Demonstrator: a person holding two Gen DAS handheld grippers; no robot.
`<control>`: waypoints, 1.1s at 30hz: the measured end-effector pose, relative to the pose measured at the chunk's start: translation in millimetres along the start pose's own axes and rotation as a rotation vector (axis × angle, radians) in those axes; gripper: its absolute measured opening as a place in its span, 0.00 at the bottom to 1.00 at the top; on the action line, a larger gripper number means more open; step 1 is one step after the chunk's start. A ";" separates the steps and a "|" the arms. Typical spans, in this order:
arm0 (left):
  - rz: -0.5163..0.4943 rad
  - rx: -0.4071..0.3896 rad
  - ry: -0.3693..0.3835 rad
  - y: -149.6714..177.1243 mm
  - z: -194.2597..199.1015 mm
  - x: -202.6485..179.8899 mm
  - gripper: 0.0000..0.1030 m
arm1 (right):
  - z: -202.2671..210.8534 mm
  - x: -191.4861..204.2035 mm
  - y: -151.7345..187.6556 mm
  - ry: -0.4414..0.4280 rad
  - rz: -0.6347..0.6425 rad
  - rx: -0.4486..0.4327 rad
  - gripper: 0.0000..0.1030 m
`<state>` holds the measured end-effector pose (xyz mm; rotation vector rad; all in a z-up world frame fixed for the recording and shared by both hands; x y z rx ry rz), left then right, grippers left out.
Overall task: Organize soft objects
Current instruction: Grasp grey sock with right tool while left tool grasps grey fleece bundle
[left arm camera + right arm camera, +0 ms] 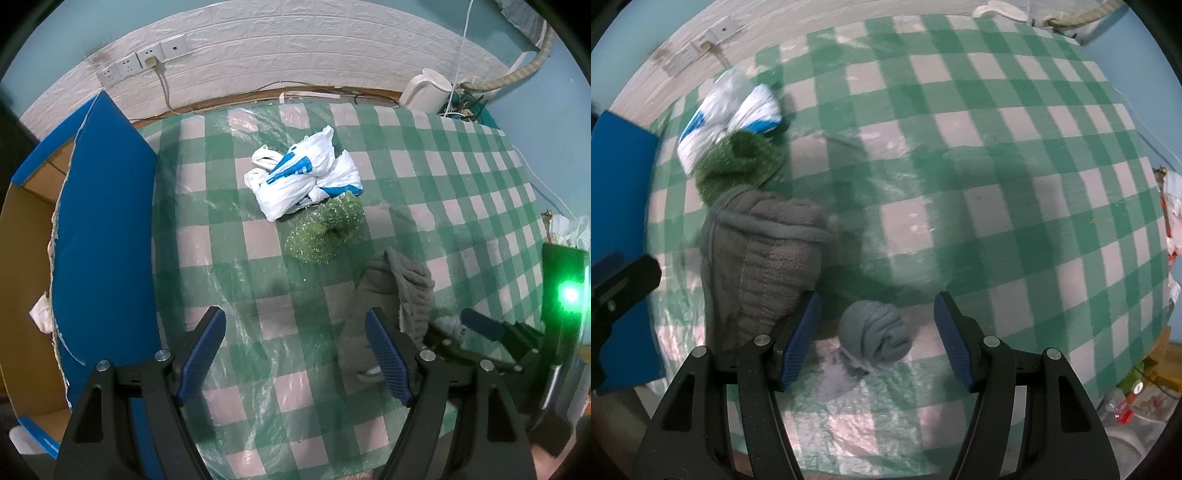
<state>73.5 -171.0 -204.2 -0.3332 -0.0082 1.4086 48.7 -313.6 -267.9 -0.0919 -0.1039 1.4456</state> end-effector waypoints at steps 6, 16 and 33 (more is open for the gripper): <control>0.010 -0.002 -0.004 -2.9 -1.4 1.8 0.77 | -4.4 8.5 5.6 0.000 0.034 0.007 0.62; -0.030 0.003 -0.006 -7.5 -11.2 -14.7 0.77 | -15.2 3.2 16.9 -0.009 0.034 -0.016 0.60; -0.109 0.042 -0.009 -1.4 -30.1 -43.0 0.77 | -15.5 -40.5 -8.6 0.031 0.014 -0.049 0.31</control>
Point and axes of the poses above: each gripper's, at about its wrist camera, not at the fingertips, and z roughly against the way its jaws point, x to its left, y to its underside, the point moved 7 cm from there along -z, roughly the way its jaws point, and after that the axes turned 8 degrees about y, right-handed, at the moved point
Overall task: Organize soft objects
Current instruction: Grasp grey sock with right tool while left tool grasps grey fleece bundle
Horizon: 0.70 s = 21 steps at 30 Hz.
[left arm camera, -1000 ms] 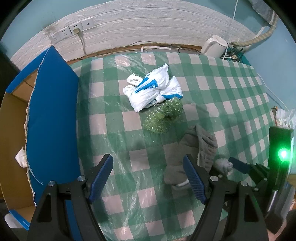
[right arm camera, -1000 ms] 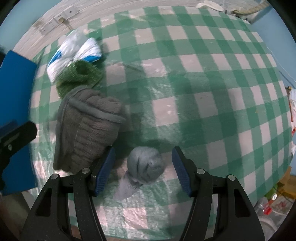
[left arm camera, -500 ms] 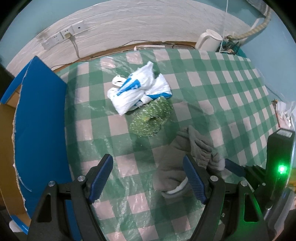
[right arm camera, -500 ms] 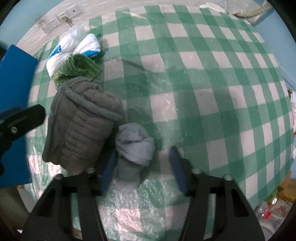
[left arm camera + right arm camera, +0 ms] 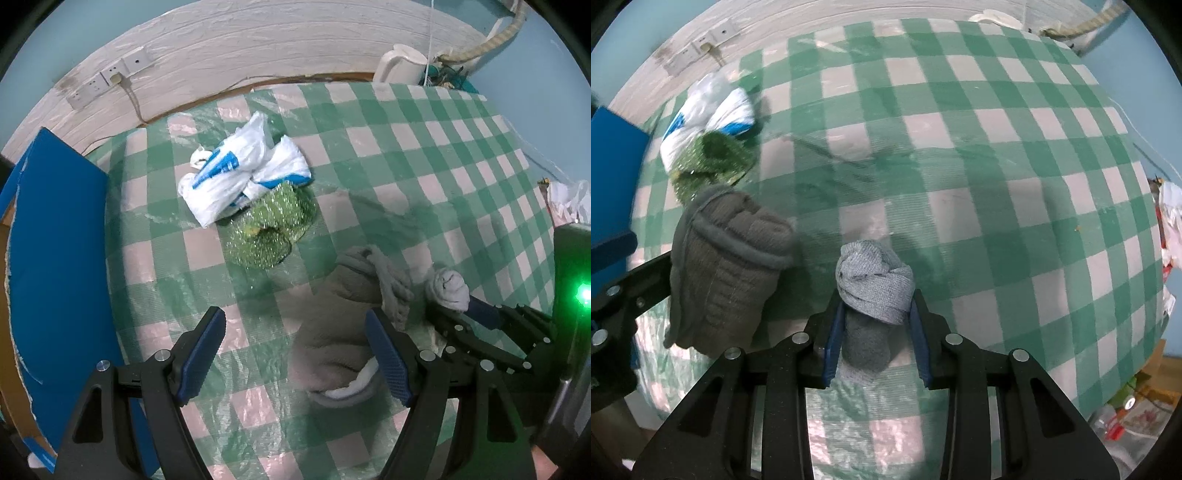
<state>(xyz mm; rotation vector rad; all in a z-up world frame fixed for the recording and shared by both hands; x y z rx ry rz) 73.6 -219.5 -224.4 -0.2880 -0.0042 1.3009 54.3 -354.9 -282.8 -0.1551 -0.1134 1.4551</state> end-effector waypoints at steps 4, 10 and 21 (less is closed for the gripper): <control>0.025 -0.034 0.015 -5.6 11.1 -0.2 0.77 | -1.2 -6.6 -5.4 -0.009 -0.026 0.001 0.31; 0.030 -0.061 0.062 -9.1 23.1 -5.6 0.79 | -0.6 -2.8 -12.8 -0.013 -0.030 0.002 0.31; -0.020 0.020 0.064 2.9 -13.3 -16.1 0.81 | 6.9 -21.9 -5.8 -0.008 -0.054 0.000 0.31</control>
Point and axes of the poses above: each gripper's, at about its wrist camera, not at the fingertips, and z roughly against the way its jaws point, x to its left, y to its underside, the point moved 7 cm from there along -z, roughly the way its jaws point, and after that the axes turned 8 degrees about y, right-handed, at the moved point
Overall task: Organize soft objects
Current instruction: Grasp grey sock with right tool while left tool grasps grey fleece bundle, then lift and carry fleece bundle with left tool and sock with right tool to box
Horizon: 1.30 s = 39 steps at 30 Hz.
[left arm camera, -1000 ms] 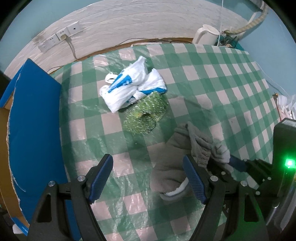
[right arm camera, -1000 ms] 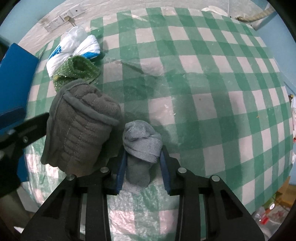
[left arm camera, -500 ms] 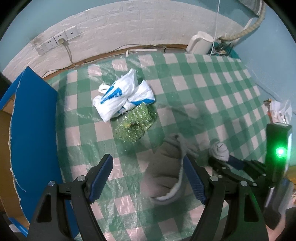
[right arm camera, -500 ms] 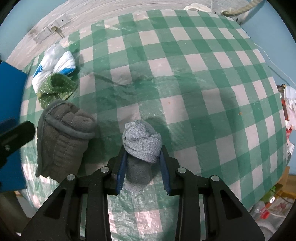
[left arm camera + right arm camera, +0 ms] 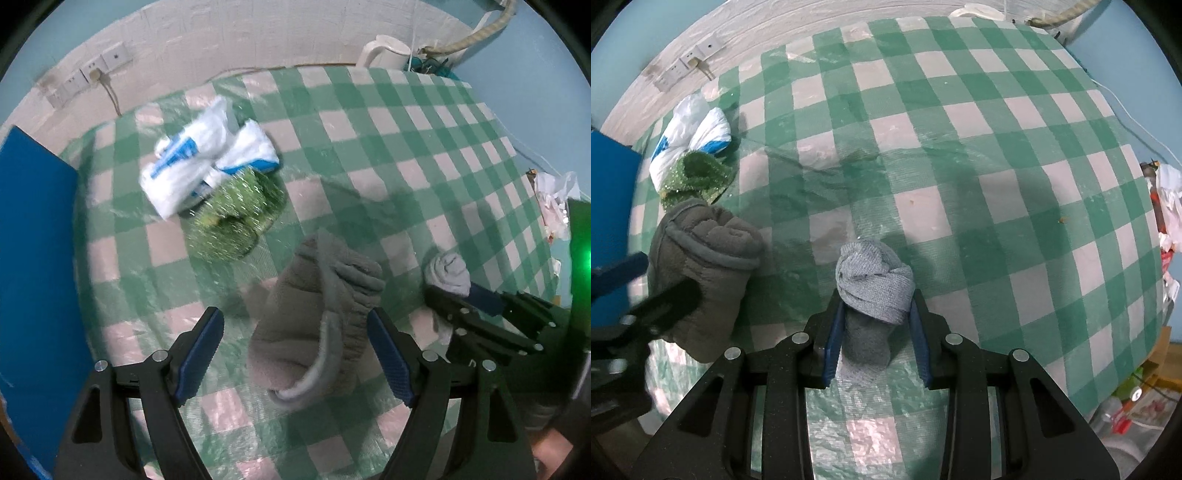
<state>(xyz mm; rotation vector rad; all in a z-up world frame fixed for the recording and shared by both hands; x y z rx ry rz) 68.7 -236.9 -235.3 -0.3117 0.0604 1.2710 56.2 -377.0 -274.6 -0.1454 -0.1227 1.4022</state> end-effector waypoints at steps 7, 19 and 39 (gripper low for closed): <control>-0.018 0.028 0.041 4.1 -17.1 -9.4 0.85 | 5.5 2.4 0.0 0.019 0.000 -0.013 0.31; -0.029 0.028 0.150 5.7 -27.5 -22.4 0.60 | 6.8 8.4 -0.3 0.019 -0.006 -0.015 0.31; -0.043 -0.096 0.018 -1.6 14.7 4.3 0.55 | 39.0 19.9 0.3 0.013 0.032 -0.082 0.31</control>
Point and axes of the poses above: each gripper's, at about its wrist camera, not at the fingertips, and z roughly against the way its jaws point, x to its left, y to its underside, the point moved 7 cm from there along -z, roughly the way its jaws point, and after that the axes turned 8 degrees about y, right-handed, at the moved point
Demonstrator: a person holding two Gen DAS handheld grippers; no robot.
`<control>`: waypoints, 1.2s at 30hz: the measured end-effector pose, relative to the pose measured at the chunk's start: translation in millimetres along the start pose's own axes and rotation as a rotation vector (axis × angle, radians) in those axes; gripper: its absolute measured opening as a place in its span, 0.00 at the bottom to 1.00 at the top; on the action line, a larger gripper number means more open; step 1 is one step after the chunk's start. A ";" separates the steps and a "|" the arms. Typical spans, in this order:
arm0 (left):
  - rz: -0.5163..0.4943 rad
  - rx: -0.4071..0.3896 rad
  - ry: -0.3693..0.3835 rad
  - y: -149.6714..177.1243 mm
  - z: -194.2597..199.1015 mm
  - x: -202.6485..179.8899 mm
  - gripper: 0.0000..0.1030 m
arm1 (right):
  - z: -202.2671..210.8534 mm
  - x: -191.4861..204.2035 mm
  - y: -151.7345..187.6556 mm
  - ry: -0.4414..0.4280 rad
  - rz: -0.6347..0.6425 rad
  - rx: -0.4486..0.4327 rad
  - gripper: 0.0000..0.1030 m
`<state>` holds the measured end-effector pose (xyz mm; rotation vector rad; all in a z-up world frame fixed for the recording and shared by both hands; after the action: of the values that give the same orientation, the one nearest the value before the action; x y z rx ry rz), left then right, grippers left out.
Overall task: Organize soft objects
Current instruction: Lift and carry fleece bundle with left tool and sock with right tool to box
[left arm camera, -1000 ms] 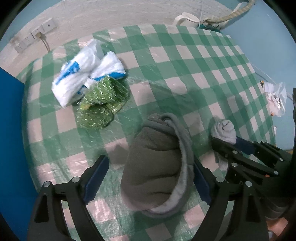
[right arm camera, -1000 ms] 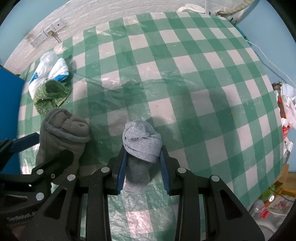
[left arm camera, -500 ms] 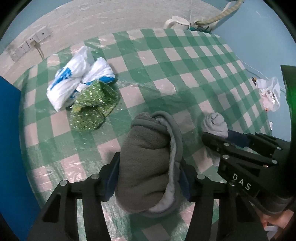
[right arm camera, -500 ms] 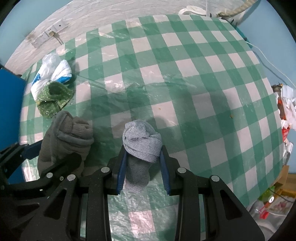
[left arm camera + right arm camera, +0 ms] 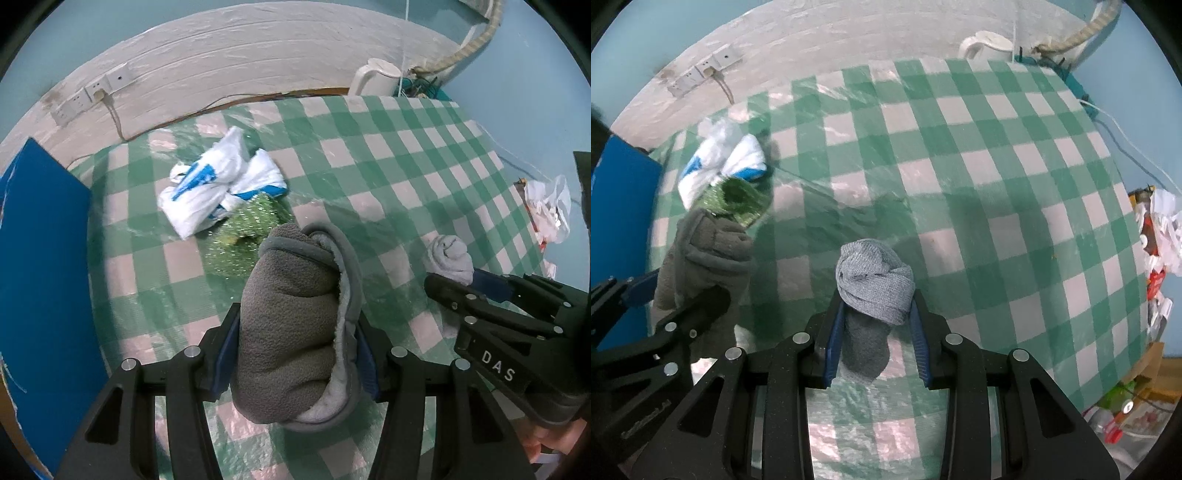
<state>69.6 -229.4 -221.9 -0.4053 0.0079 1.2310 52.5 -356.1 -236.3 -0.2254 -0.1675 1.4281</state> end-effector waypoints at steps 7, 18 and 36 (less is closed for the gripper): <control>0.038 -0.032 -0.003 -3.6 20.4 17.9 0.55 | 26.8 15.5 -8.3 -0.016 0.029 -0.056 0.31; 0.066 -0.080 -0.060 -3.5 50.1 44.0 0.55 | 67.4 54.7 -23.2 -0.047 0.093 -0.130 0.31; 0.132 -0.184 -0.122 -0.3 120.0 90.6 0.55 | 101.5 110.4 -33.7 -0.088 0.165 -0.183 0.31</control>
<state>75.7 -110.1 -130.5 -0.4952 -0.1871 1.3902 74.6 -245.6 -131.8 -0.3329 -0.3596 1.5893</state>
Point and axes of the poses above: each gripper's, at about its wrist camera, not at the fingertips, and z roughly against the way its jaws point, x to its left, y to its underside, the point moved 7 cm from there along -z, roughly the way its jaws point, and after that the axes turned 8 degrees about y, right-handed, at the moved point
